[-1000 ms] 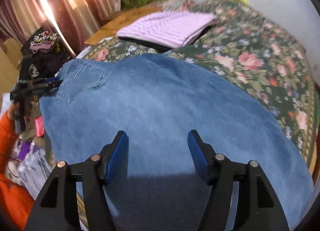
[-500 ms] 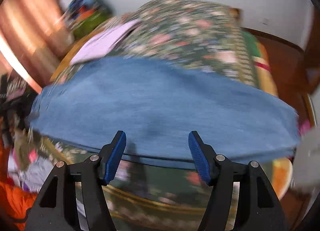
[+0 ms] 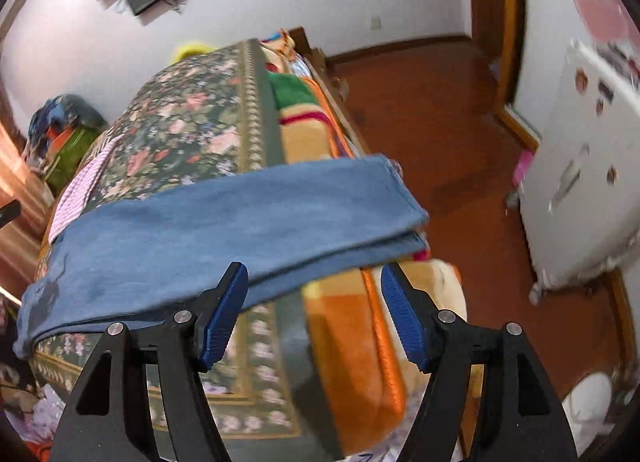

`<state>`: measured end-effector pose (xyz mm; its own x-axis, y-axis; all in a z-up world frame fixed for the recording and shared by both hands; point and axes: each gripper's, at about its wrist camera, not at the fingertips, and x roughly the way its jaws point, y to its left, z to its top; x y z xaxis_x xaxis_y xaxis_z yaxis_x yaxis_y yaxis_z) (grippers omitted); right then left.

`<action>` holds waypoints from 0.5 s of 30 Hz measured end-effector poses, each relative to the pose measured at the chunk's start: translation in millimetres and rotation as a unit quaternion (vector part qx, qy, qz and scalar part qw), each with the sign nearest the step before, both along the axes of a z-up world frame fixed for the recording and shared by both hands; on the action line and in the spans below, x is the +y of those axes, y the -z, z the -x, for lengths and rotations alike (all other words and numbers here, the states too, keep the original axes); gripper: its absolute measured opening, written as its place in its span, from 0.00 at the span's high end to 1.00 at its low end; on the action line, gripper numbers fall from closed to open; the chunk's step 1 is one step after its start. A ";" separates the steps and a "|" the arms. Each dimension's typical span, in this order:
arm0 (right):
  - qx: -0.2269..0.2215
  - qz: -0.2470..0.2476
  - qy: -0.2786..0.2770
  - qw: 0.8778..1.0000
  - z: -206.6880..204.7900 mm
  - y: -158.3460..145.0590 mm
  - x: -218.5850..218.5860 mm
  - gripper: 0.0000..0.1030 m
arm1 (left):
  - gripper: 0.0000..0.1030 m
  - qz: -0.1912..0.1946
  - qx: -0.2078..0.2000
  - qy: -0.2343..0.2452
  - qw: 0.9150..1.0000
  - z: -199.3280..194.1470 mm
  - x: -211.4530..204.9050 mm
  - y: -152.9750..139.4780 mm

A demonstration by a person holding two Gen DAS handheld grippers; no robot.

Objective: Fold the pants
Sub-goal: 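Grasp the frayed jeans leg hem with the right gripper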

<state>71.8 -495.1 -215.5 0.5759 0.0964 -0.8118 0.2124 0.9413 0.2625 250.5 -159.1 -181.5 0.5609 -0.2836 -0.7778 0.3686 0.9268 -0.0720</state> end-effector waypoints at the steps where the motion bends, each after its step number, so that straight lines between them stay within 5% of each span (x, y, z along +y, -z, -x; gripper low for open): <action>1: 0.009 -0.014 0.005 1.000 -1.9 8.8 -5.4 0.36 | 0.22 -0.003 0.007 0.013 1.000 -5.1 -17.2 5.3; 7: 0.031 -0.083 0.017 0.996 -8.8 41.6 -22.0 0.36 | 0.22 -0.029 0.054 0.062 0.996 -25.5 -91.2 44.9; 15: 0.033 -0.184 0.045 0.981 -24.5 67.9 -40.6 0.33 | 0.22 -0.063 0.105 0.106 0.987 -22.8 -135.2 93.7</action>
